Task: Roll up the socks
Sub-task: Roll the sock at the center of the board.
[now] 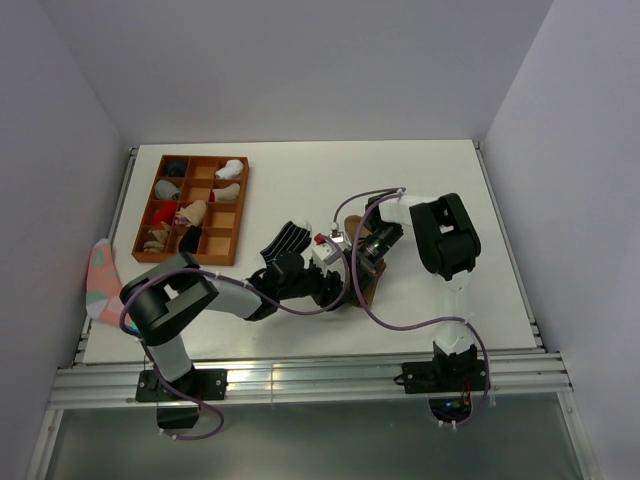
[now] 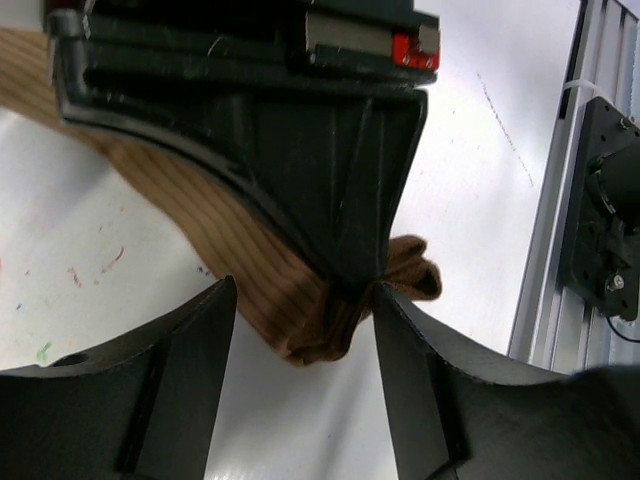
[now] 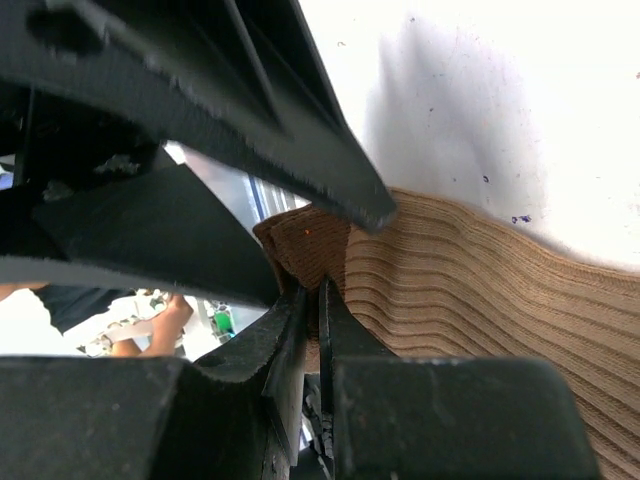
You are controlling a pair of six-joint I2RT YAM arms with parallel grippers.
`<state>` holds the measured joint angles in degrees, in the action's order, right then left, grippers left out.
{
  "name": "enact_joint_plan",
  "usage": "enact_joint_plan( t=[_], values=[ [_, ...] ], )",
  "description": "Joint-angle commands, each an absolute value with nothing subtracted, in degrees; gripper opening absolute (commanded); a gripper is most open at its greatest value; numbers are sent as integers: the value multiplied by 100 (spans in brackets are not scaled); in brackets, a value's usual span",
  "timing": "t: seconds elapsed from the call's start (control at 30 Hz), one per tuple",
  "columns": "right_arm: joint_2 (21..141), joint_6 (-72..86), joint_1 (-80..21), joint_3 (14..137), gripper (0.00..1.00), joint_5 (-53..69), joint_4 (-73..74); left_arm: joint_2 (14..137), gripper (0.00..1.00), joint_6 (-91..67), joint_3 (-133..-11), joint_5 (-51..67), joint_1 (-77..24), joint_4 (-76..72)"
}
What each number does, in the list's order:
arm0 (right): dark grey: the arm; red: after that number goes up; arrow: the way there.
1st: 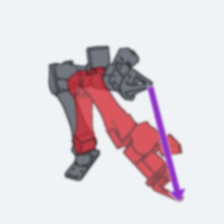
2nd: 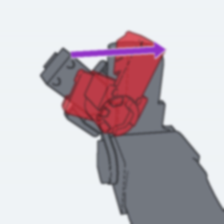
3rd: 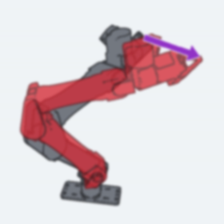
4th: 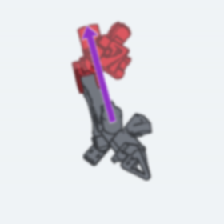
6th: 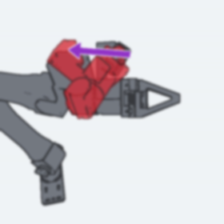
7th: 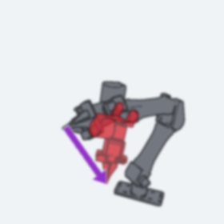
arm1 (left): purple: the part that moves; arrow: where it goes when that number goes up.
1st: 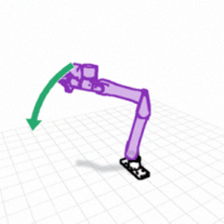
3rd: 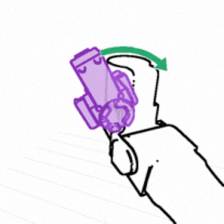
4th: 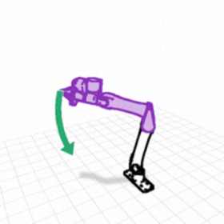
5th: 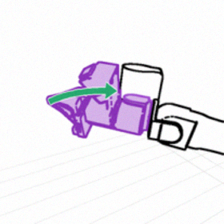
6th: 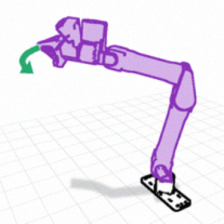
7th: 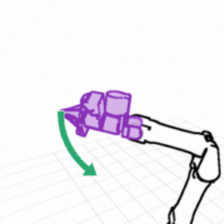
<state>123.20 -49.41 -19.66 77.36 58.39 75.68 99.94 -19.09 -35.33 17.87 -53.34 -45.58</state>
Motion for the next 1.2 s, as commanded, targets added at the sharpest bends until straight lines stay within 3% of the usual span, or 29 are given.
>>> enact_joint_plan(
  t=[0.0,0.2,0.53,0.63,0.77,1.0,1.17],
  values=[
    [12384,-5071,-1960,7928,12,6056,8086,10195,61,-1749,-3849,1898,-5370,-4869],
    [12401,-5036,-1951,7928,12,6064,8077,10309,51,-1810,-3832,1969,-5370,-4913],
    [12103,-4527,-1951,7787,13,5924,7550,10397,7,-1960,-3779,2100,-5370,-4931],
    [11945,-4325,-1951,7700,14,5854,7331,10485,0,-2047,-3805,2162,-5370,-4974],
    [11734,-4026,-1951,7568,18,5722,6936,10591,0,-2153,-3832,2241,-5370,-5045],
    [11066,-3332,-1934,7339,37,5336,6241,10740,0,-2259,-3920,2233,-5379,-4966],
    [10531,-2665,-1934,7085,42,4835,5539,10828,0,-2320,-4016,2180,-5396,-4904]
  ],
)
